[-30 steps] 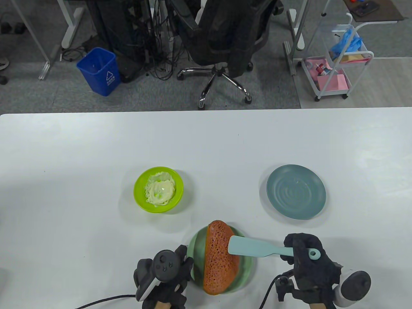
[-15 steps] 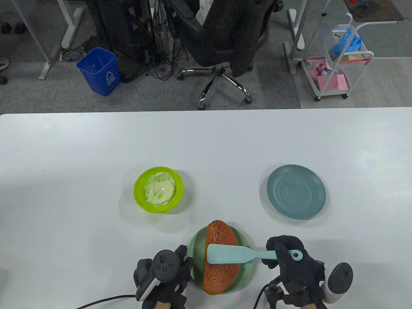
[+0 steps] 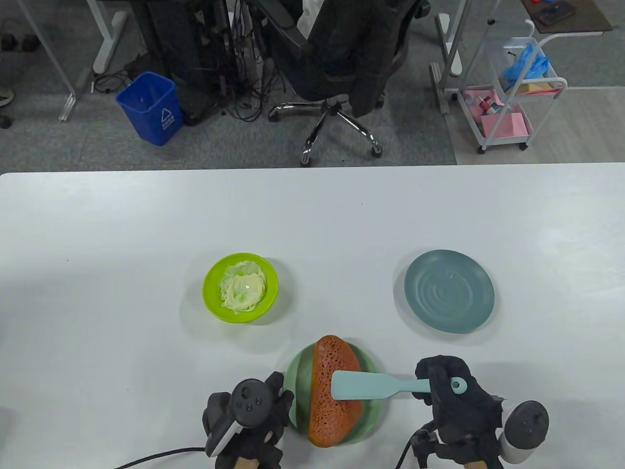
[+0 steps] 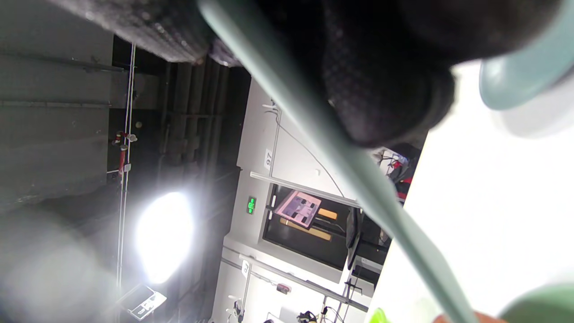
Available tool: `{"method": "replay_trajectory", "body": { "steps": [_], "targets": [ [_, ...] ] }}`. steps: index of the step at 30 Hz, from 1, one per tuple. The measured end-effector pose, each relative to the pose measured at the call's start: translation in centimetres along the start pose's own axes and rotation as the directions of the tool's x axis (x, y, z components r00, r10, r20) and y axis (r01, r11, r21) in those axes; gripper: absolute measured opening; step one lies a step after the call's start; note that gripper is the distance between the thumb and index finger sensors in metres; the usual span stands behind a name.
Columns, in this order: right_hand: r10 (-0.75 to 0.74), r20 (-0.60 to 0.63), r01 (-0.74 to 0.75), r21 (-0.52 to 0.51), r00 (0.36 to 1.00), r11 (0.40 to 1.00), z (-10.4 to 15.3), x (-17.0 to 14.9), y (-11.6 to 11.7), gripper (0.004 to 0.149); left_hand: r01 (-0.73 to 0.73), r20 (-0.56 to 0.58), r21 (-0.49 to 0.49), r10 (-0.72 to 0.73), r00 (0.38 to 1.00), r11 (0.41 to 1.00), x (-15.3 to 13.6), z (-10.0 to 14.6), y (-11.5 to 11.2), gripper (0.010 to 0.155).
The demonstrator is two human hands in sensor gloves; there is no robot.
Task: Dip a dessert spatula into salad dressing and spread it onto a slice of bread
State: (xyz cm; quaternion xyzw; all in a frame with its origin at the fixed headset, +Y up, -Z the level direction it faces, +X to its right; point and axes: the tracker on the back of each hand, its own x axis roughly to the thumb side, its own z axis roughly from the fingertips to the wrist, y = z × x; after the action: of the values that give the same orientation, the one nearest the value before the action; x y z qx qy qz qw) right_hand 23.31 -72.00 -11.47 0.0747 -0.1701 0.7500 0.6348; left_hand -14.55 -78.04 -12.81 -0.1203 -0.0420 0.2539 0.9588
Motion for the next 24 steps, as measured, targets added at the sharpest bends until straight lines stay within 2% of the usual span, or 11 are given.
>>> {"method": "replay_trajectory", "body": {
  "steps": [9, 17, 24],
  "targets": [
    [-0.003, 0.001, 0.003, -0.072, 1.0, 0.997, -0.1, 0.1, -1.6, 0.035, -0.001, 0.0, -0.001, 0.001, 1.0, 1.0, 0.0, 0.0, 0.0, 0.055],
    [0.029, 0.019, -0.028, -0.066, 0.999, 0.997, 0.0, 0.1, -1.1, 0.035, -0.001, 0.0, -0.001, 0.001, 1.0, 1.0, 0.0, 0.0, 0.0, 0.055],
    [-0.069, 0.025, 0.072, -0.138, 0.997, 0.988, 0.2, -0.4, -1.4, 0.036, 0.001, 0.001, 0.0, -0.001, 1.0, 1.0, 0.0, 0.0, 0.0, 0.055]
  ]
}}
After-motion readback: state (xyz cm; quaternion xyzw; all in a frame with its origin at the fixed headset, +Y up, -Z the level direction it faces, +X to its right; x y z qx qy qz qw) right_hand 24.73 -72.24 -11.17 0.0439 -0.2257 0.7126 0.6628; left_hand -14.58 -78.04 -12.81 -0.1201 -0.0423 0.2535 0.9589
